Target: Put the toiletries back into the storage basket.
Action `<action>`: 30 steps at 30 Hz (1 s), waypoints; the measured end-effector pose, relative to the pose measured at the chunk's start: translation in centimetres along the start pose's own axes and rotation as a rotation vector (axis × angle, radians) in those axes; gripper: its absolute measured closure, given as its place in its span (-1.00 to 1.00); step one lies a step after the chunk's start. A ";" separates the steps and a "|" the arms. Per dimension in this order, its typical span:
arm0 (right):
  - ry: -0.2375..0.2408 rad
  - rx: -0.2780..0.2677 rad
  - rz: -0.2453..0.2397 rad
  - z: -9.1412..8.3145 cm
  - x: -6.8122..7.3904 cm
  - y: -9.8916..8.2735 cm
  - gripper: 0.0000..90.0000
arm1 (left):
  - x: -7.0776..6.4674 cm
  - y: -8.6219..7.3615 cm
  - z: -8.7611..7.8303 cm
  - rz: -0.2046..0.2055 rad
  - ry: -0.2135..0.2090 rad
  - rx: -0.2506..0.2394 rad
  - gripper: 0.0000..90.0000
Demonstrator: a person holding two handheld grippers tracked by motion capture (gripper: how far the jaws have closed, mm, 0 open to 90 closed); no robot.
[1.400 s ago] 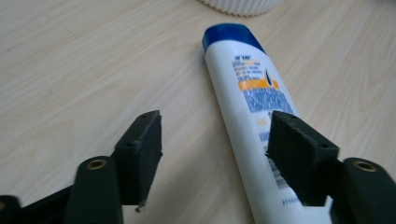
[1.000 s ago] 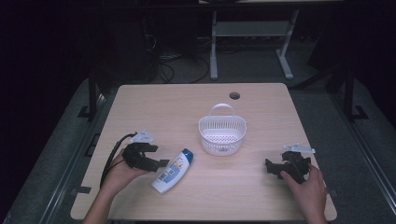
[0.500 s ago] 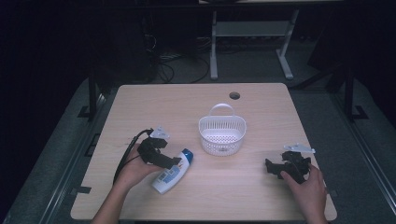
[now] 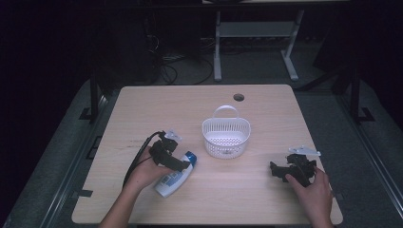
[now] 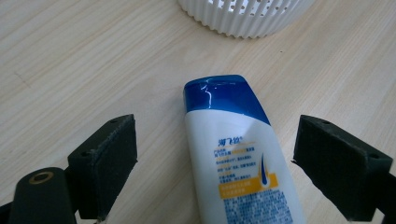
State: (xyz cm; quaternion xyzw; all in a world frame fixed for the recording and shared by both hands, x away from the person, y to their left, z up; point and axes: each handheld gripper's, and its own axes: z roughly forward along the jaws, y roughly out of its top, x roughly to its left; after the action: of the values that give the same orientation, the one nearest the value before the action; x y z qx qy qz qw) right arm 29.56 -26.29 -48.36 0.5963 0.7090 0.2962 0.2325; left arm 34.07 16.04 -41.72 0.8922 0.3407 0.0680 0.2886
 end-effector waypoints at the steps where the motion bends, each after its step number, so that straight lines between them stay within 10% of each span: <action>1: 0.000 0.000 0.000 0.0 0.0 0.0 -1.00 | 0.0 0.1 0.1 0.001 0.000 0.006 -0.70; 30: 0.000 0.000 0.000 0.0 0.0 0.0 -1.00 | -1.2 0.4 4.2 0.011 0.026 0.138 -0.69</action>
State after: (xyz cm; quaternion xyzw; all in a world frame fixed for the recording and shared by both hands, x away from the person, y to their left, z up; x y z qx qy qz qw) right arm 29.56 -26.28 -48.36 0.5963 0.7090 0.2962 0.2324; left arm 34.78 13.06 -44.83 0.9109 0.3432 0.0576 0.2219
